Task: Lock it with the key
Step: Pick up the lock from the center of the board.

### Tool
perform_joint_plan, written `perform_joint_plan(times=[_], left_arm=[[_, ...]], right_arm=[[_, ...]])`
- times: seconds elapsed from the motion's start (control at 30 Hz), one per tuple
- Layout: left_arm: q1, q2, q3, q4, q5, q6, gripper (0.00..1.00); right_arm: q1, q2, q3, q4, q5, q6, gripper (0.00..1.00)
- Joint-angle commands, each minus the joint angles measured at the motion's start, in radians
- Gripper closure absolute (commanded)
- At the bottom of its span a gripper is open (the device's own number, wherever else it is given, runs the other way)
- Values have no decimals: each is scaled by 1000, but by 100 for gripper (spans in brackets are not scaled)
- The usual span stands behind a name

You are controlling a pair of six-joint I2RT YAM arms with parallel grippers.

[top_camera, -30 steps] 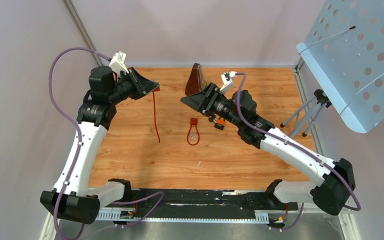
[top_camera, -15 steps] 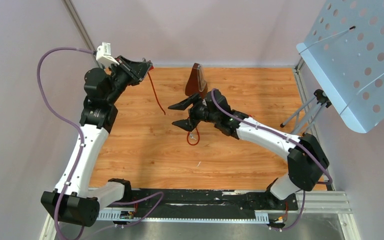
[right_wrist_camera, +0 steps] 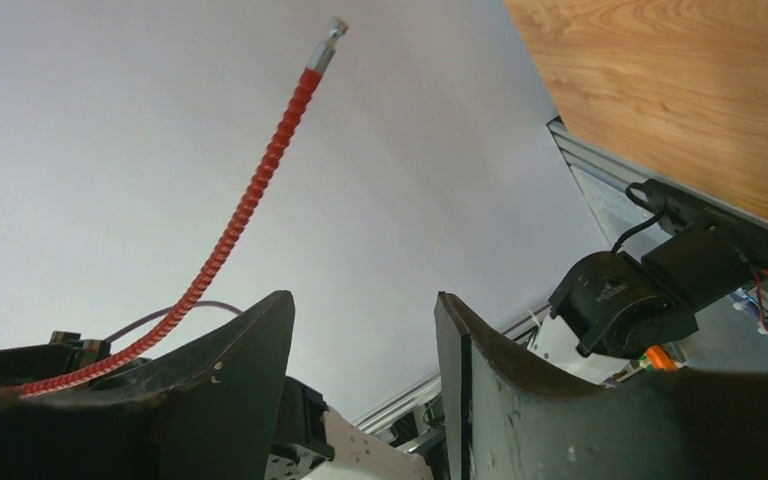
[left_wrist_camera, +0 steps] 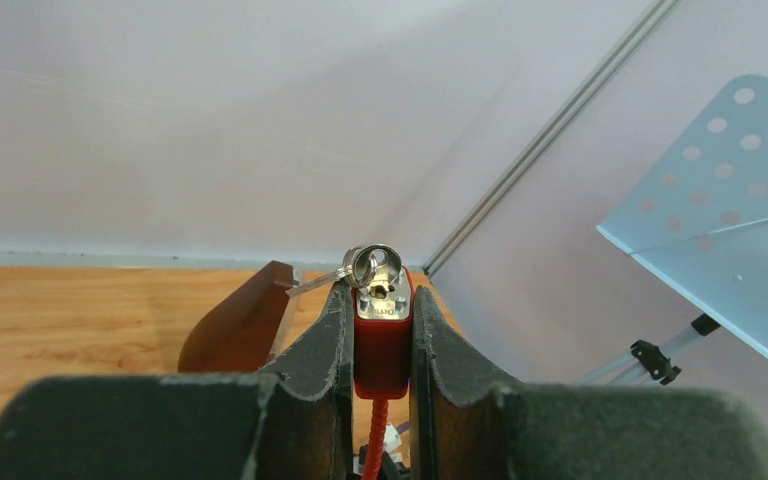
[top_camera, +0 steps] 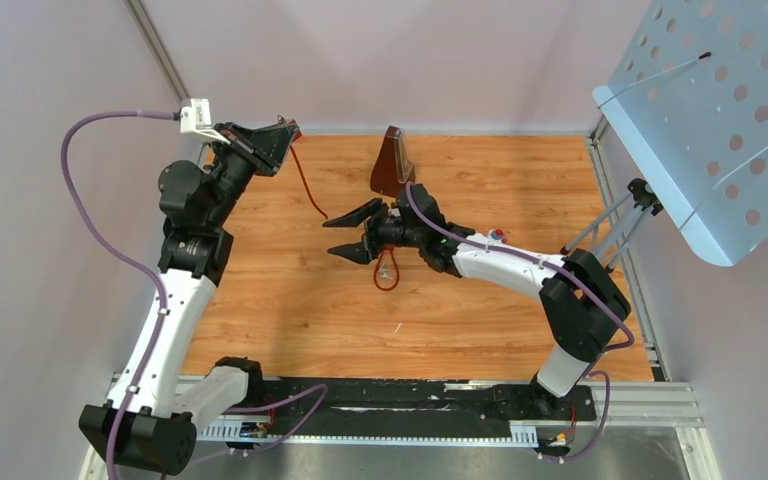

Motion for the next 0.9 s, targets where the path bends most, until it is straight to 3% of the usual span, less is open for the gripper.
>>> perform_joint_plan(times=[0.0,0.23,0.47,0.87], left_arm=[[5,-35,-27,111,36,49,100],[5,-45,-31,151,153,61,100],[5,-70,-40,169,261,63,100],[5,-70,-50,242,326,41,100]], right_arm=[[-2,-18,12,75,-28,326,48],[-16,-51,-18,83,3,364,50],[-80,-31,6,75,-31,371,60],[-55,27,161,-1,-73,322,56]])
